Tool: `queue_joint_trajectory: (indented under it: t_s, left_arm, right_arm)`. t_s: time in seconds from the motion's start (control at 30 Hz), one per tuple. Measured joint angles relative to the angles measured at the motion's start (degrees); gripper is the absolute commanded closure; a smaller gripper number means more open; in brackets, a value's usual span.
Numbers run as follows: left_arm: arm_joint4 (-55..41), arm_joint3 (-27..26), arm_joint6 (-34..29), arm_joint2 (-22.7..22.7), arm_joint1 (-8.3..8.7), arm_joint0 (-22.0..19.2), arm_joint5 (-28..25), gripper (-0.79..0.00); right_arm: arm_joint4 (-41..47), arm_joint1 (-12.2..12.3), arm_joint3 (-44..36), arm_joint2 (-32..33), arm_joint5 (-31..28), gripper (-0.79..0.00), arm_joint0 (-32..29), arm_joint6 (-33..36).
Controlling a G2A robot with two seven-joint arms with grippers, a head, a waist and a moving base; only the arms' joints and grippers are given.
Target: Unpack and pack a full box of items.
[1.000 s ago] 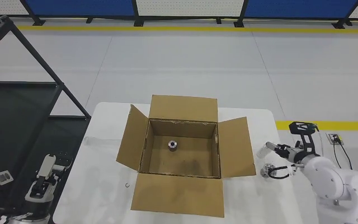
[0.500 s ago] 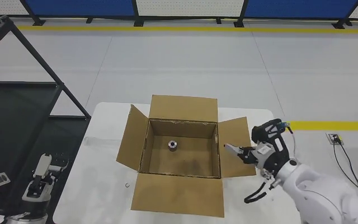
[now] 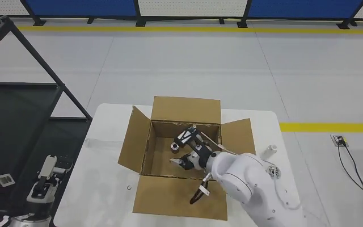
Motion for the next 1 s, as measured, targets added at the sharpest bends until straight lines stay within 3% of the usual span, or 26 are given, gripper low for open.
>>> queue_joint_trajectory:
  t_s: [0.17, 0.63, 1.0]
  left_arm:
    - [-0.01, 0.0, 0.0, 0.0, 0.0, 0.0, 0.0, -0.785]
    - [-0.01, 0.0, 0.0, 0.0, 0.0, 0.0, 0.0, -0.785]
    - [-0.01, 0.0, 0.0, 0.0, 0.0, 0.0, 0.0, -0.785]
  right_arm:
    - [2.63, -1.39, 5.24, -2.72, -0.88, -0.785, 5.84, 1.95]
    - [3.49, -1.87, 7.26, -3.55, -1.67, -0.785, 5.6, -0.42]
    - [7.35, -9.9, 31.26, -16.69, 3.04, -0.785, 19.77, -2.17]
